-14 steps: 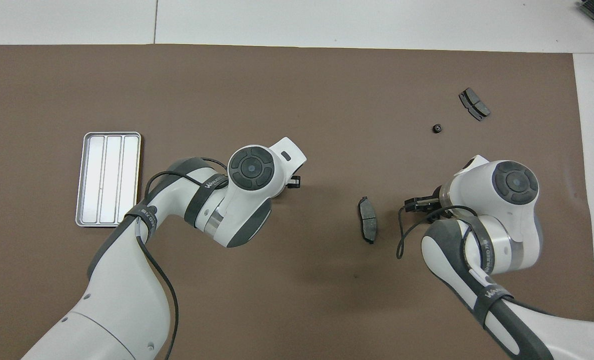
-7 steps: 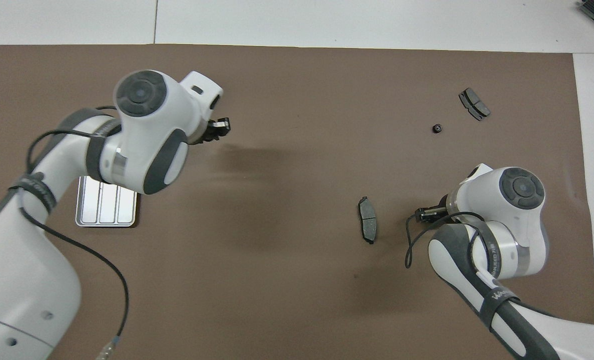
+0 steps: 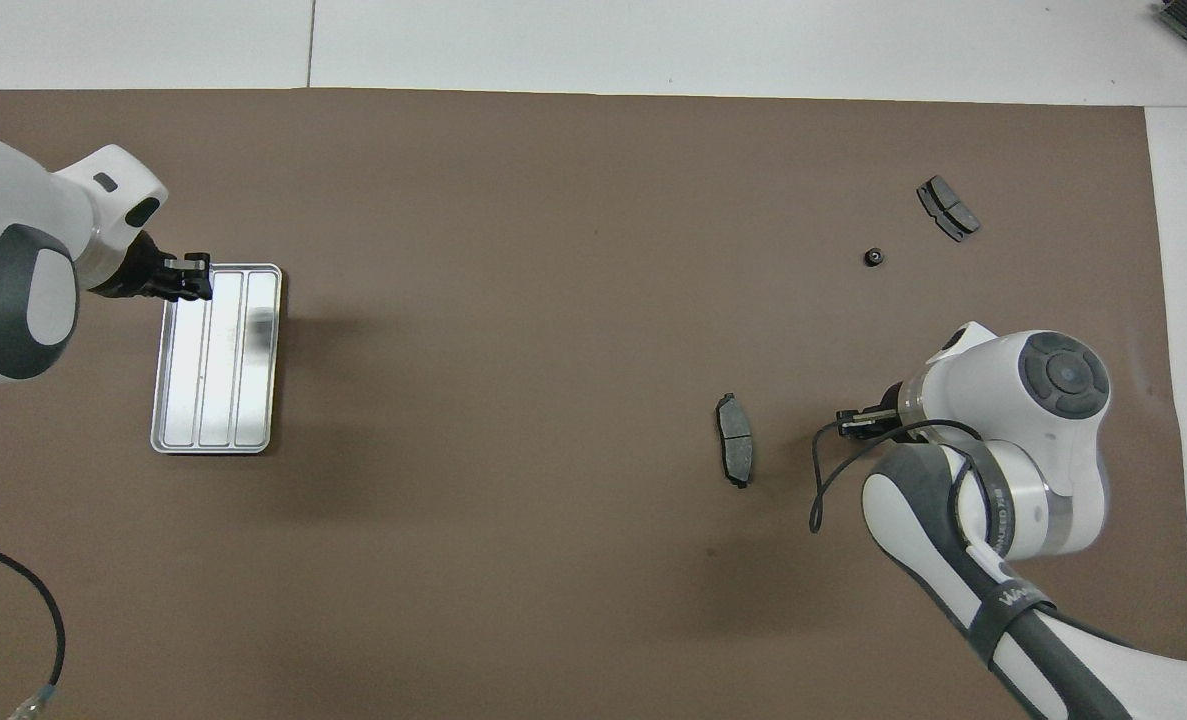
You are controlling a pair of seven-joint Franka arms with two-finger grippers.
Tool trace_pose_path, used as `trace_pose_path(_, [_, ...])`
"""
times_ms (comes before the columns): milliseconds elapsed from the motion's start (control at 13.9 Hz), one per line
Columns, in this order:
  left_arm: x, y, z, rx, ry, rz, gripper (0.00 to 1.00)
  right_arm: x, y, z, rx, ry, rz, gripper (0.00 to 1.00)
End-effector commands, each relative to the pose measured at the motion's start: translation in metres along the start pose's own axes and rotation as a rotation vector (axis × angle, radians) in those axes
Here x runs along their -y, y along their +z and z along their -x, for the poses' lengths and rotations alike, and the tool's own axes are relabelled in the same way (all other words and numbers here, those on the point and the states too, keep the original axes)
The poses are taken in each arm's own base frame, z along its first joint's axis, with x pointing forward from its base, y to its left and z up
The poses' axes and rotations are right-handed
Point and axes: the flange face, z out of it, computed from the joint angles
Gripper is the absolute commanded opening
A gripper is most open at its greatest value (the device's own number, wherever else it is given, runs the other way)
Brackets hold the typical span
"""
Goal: Pick bearing gear from pile to tray
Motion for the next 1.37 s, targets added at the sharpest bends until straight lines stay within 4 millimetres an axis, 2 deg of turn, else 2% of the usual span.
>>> trace_pose_path(0, [0.000,0.015,0.036,-0.021,0.042,0.005,0.00,0.023,-0.024,-0.024,-0.042,0.014,-0.029,0.00])
trace_pose_path(144, [0.000,0.027,0.049,-0.030,0.040,0.002,0.00,0.054,-0.030,-0.043,-0.060,0.068,-0.034,0.00])
trace_pose_path(216, [0.000,0.030,0.050,-0.026,0.040,0.003,0.26,0.078,-0.028,-0.050,-0.062,0.079,-0.033,0.00])
trace_pose_path(288, [0.000,0.030,0.050,-0.027,0.040,0.002,0.83,0.098,-0.029,-0.061,-0.072,0.103,-0.032,0.00])
trace_pose_path(360, [0.000,0.029,0.050,-0.029,0.041,0.002,1.00,0.121,-0.033,-0.069,-0.088,0.123,-0.040,0.00])
trace_pose_path(575, [-0.009,0.011,0.030,-0.068,0.055,0.000,1.00,0.198,-0.043,-0.088,-0.086,0.161,-0.048,0.00])
trace_pose_path(647, [-0.015,0.003,0.023,-0.089,0.051,0.005,1.00,0.220,-0.041,-0.094,-0.094,0.173,-0.036,0.00])
trace_pose_path(719, [-0.030,0.001,0.013,-0.108,0.036,0.037,1.00,0.235,-0.041,-0.100,-0.111,0.191,-0.029,0.00])
trace_pose_path(863, [-0.067,-0.008,0.004,-0.135,-0.024,0.082,1.00,0.279,-0.030,-0.105,-0.112,0.243,-0.044,0.00])
trace_pose_path(1007, [-0.110,-0.010,0.001,-0.173,-0.073,0.098,1.00,0.300,-0.023,-0.113,-0.122,0.283,-0.051,0.00])
trace_pose_path(1151, [-0.153,-0.012,0.001,-0.219,-0.173,0.127,1.00,0.325,-0.007,-0.102,-0.110,0.261,-0.047,0.00])
trace_pose_path(1223, [-0.180,-0.009,0.000,-0.264,-0.235,0.156,1.00,0.332,0.009,-0.099,-0.103,0.251,-0.040,0.00])
trace_pose_path(1295, [-0.202,-0.012,-0.001,-0.311,-0.298,0.193,1.00,0.341,0.016,-0.096,-0.111,0.237,-0.047,0.00])
